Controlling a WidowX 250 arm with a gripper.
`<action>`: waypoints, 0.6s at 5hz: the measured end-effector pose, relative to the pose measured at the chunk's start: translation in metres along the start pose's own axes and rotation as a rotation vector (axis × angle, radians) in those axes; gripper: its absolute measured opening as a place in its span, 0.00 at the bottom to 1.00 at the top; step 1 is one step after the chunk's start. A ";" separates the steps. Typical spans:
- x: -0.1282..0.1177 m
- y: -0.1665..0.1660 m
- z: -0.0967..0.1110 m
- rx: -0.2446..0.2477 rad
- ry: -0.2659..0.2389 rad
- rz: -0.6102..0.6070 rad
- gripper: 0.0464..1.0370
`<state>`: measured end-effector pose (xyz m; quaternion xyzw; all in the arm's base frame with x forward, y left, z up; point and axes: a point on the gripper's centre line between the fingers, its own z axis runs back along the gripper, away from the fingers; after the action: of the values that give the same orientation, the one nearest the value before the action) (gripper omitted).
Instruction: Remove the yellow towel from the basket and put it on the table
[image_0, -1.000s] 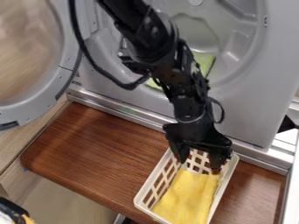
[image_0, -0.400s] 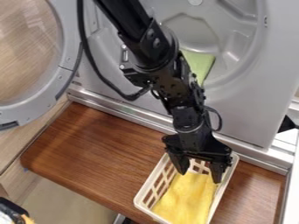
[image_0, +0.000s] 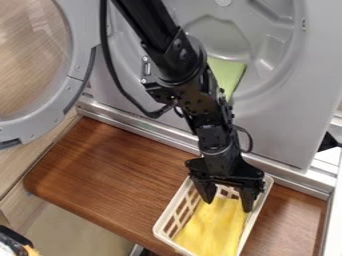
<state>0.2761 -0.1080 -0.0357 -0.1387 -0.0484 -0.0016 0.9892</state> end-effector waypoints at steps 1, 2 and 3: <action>-0.001 0.002 -0.006 0.003 0.019 0.009 0.96; -0.002 0.004 -0.007 0.015 0.026 0.006 0.96; -0.002 0.004 -0.011 0.019 0.035 0.007 0.89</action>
<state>0.2755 -0.1073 -0.0479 -0.1294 -0.0308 -0.0001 0.9911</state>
